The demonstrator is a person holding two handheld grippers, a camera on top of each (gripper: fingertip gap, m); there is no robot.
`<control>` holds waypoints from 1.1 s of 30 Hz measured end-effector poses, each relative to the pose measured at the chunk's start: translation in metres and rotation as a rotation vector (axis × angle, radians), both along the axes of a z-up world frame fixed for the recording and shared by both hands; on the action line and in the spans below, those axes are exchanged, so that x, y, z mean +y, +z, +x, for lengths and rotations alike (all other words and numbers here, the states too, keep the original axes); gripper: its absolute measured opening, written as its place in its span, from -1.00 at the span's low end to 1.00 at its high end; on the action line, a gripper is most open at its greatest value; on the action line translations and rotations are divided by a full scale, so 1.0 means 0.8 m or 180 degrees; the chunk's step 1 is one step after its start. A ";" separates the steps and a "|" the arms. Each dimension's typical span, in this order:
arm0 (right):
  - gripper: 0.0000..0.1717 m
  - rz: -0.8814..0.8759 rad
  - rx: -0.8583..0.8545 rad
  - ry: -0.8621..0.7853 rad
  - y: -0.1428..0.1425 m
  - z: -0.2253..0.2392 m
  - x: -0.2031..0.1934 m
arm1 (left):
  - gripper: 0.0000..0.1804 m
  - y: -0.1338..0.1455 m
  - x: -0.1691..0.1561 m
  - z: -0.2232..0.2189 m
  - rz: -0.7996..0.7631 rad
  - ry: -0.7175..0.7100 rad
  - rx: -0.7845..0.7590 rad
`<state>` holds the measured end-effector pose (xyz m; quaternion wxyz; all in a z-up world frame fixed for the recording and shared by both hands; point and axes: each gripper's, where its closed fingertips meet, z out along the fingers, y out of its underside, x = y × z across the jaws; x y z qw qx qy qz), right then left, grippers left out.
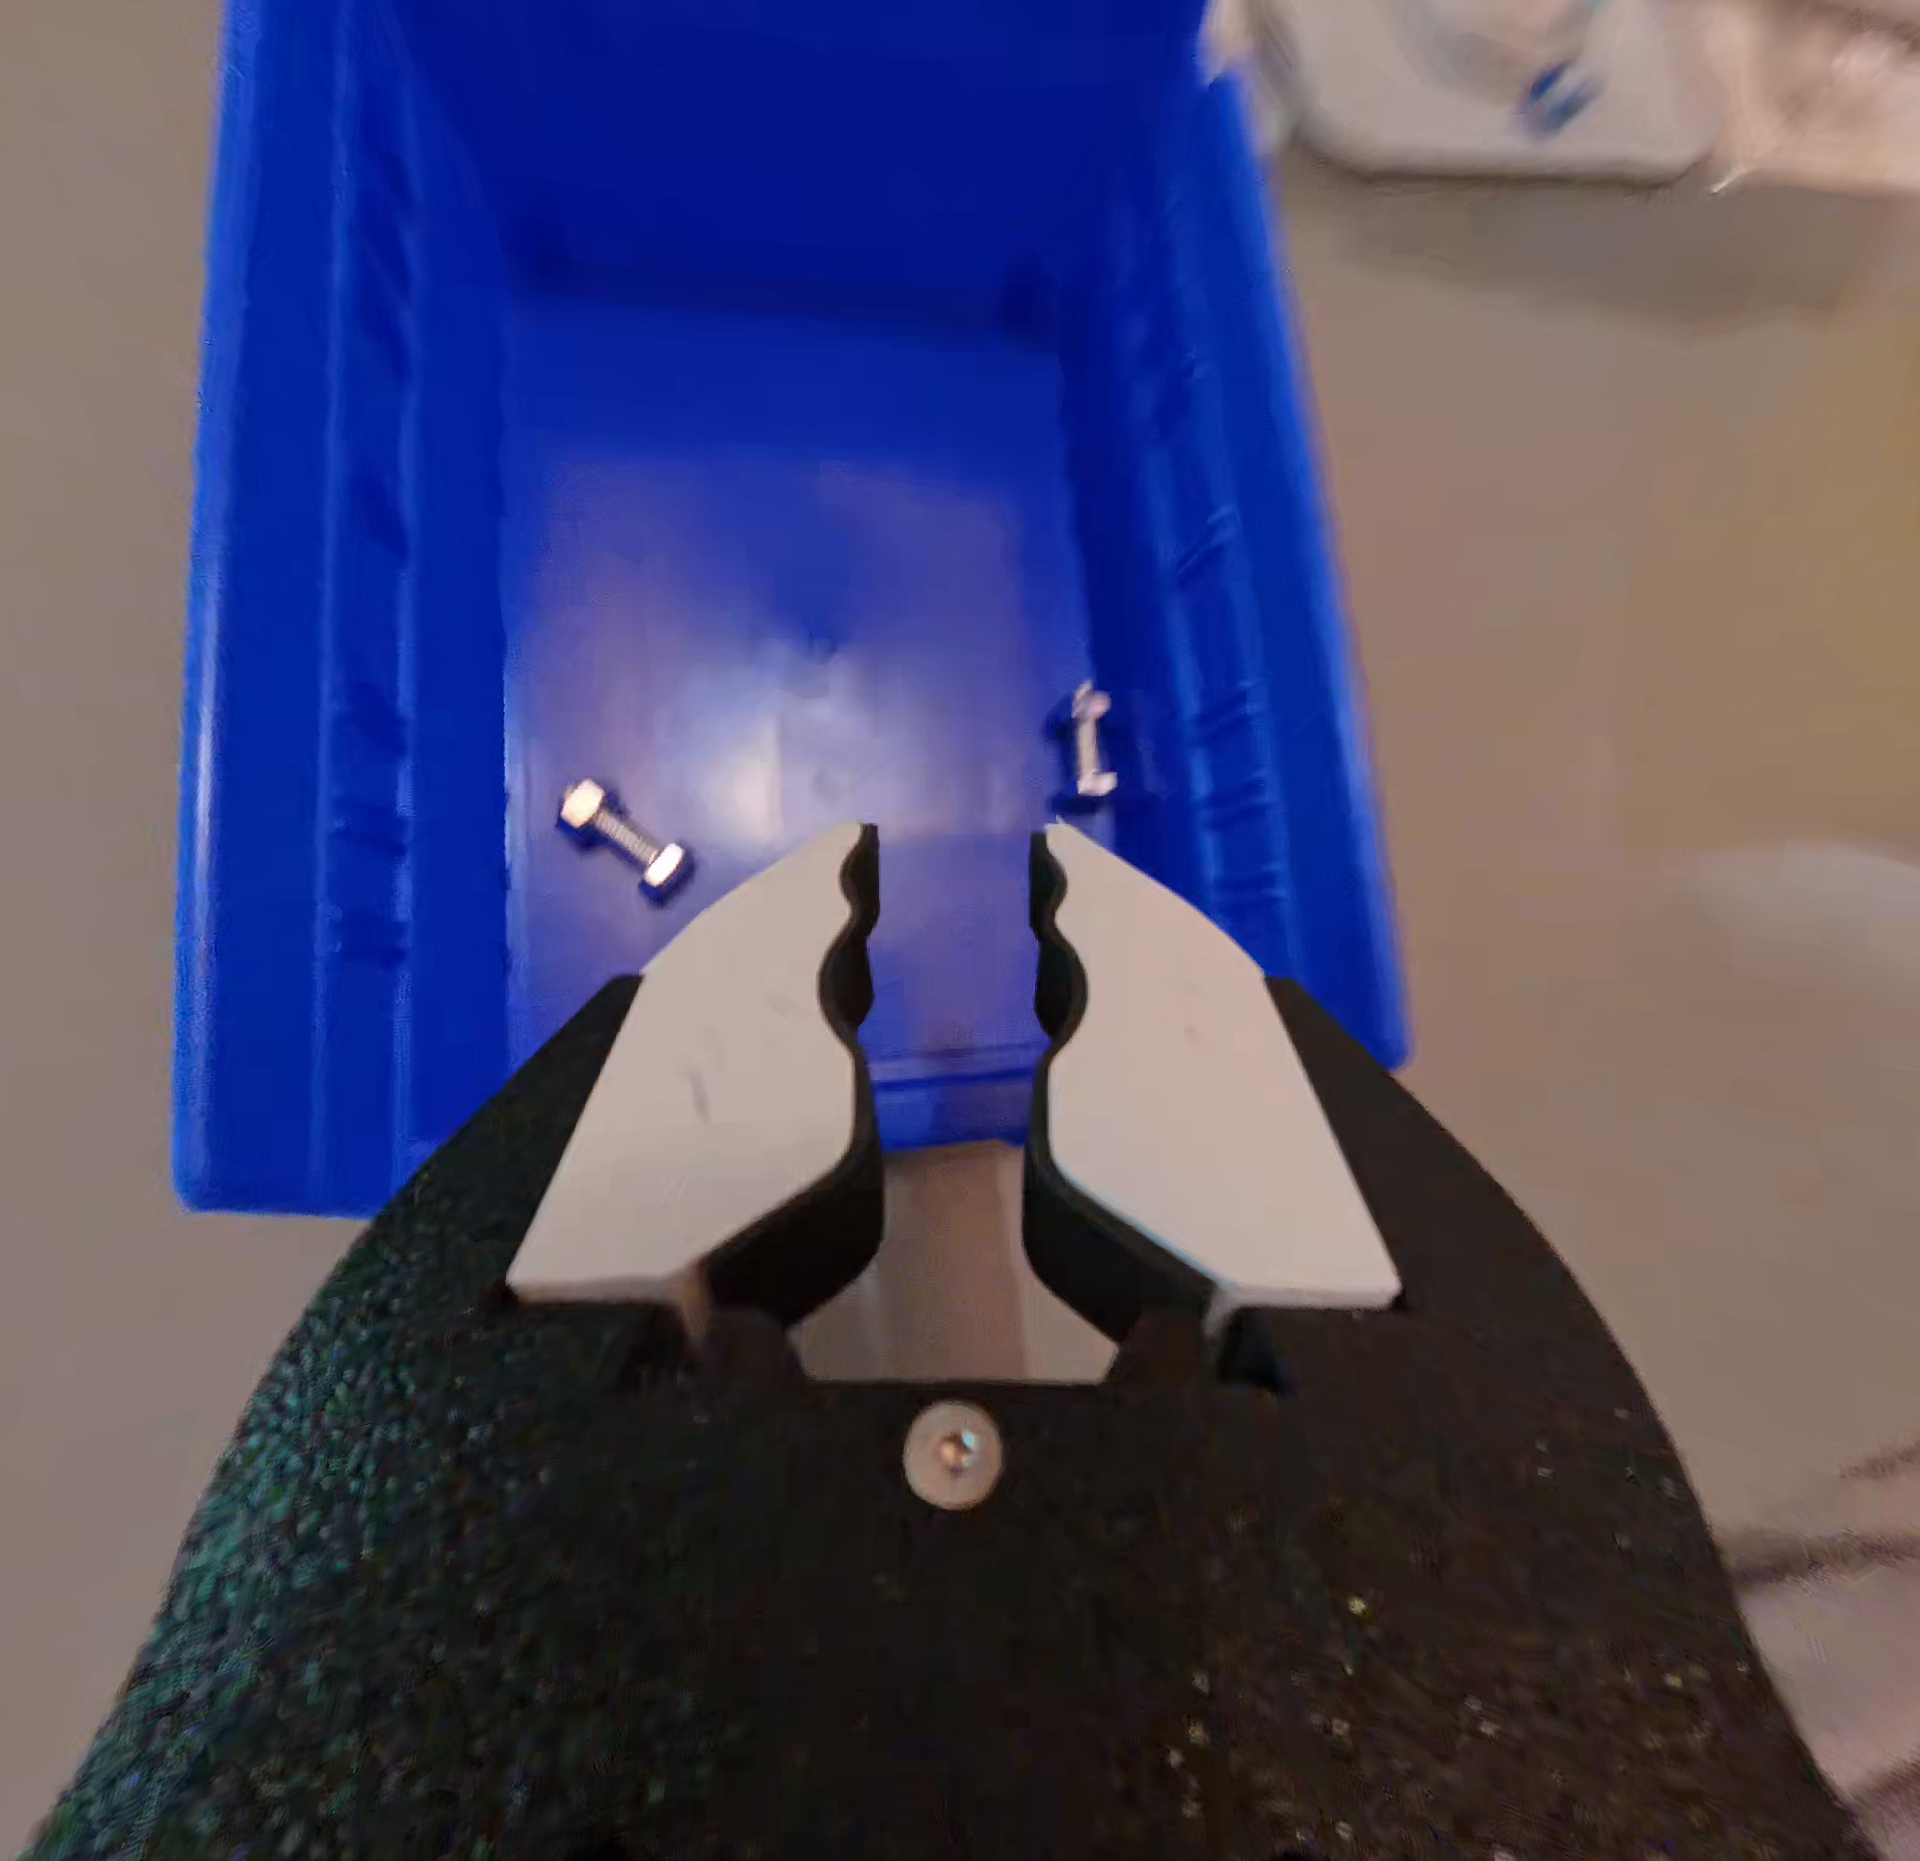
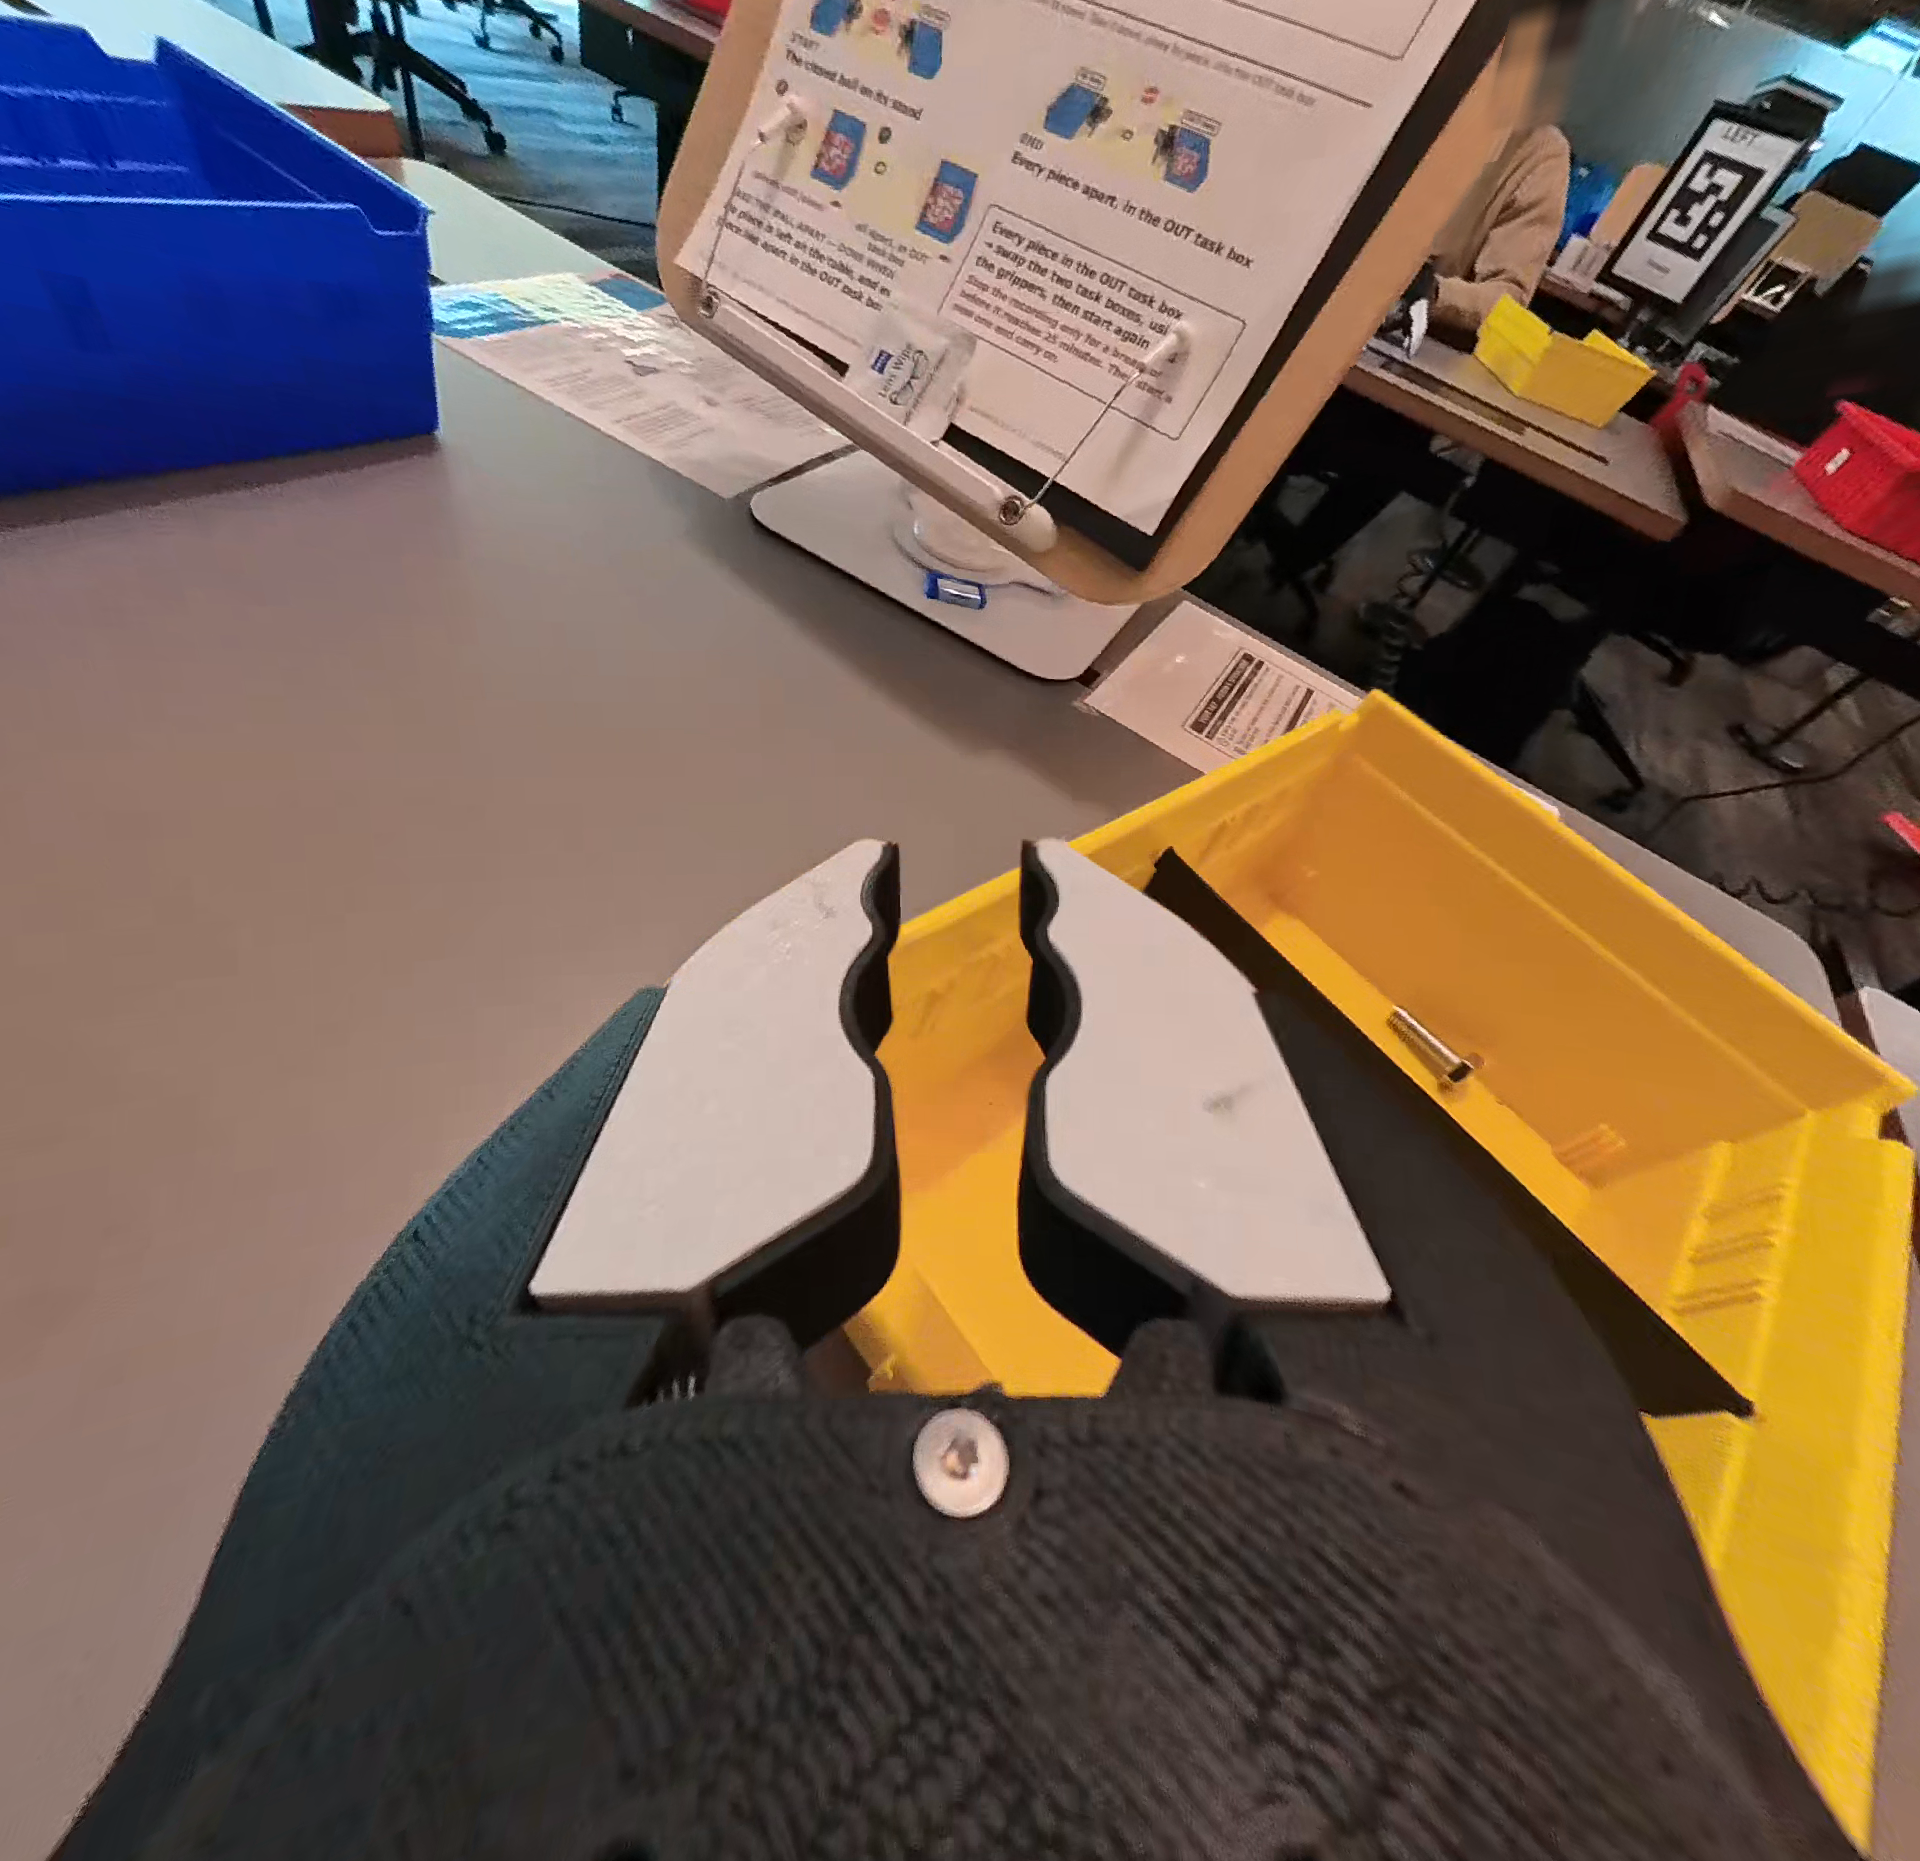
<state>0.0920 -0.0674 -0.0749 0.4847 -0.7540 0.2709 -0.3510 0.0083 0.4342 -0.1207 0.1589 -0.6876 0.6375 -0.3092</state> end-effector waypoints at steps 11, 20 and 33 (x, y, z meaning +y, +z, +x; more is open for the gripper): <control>-0.71 -0.0219 -0.0047 0.0136 0.003 -0.015 0.003 | -0.73 -0.094 0.081 0.014 0.0205 0.1305 0.1393; -0.71 -0.0201 -0.0018 0.0277 0.003 -0.023 0.010 | -0.86 -0.124 0.087 0.022 0.0118 0.1590 0.1570; -0.71 0.0267 -0.0227 0.0831 0.040 -0.066 0.073 | -0.89 -0.093 0.077 0.032 0.0918 0.0143 0.0922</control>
